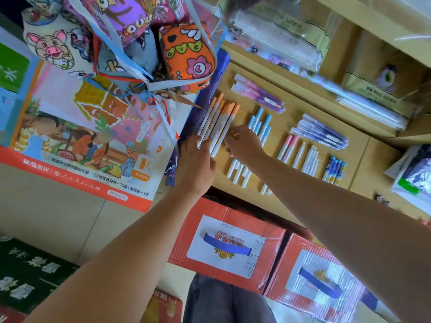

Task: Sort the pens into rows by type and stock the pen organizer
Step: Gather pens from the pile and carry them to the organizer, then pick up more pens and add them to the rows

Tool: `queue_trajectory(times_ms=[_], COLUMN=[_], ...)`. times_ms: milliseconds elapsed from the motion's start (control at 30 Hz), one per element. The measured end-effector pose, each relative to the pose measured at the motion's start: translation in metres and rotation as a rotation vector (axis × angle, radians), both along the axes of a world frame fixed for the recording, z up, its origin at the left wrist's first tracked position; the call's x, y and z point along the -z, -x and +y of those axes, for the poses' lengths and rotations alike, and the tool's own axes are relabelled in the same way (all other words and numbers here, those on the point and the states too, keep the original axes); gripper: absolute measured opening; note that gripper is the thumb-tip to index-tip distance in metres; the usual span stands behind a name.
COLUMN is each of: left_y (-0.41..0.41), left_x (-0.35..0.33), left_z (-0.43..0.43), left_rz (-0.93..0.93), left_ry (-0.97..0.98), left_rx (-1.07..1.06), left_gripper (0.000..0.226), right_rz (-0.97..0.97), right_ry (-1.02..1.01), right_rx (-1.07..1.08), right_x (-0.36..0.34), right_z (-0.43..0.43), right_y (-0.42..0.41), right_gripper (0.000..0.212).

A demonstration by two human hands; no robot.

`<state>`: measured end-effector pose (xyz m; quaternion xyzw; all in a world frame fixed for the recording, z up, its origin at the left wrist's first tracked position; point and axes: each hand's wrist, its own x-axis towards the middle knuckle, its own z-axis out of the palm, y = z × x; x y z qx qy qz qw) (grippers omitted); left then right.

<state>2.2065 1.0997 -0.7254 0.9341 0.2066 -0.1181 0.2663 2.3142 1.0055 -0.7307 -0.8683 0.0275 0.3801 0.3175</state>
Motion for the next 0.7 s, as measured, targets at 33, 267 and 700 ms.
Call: queue_trajectory(times_ms=[33, 267, 700], left_y=[-0.001, -0.005, -0.048], left_x=[-0.001, -0.015, -0.063], left_z=[0.0, -0.003, -0.14], left_rz=[-0.002, -0.062, -0.01], left_ry=[0.003, 0.049, 0.202], left_rx=[0.0, 0.009, 0.223], left_gripper=[0.046, 0.032, 0.017], right_rz=[0.006, 0.024, -0.051], right_ry=[-0.002, -0.115, -0.185], right_rx=[-0.011, 0.053, 0.262], right_x=[-0.002, -0.02, -0.053], right_z=[-0.002, -0.02, -0.194], right_y=[0.0, 0.001, 0.017], right_gripper=[0.027, 0.027, 0.028])
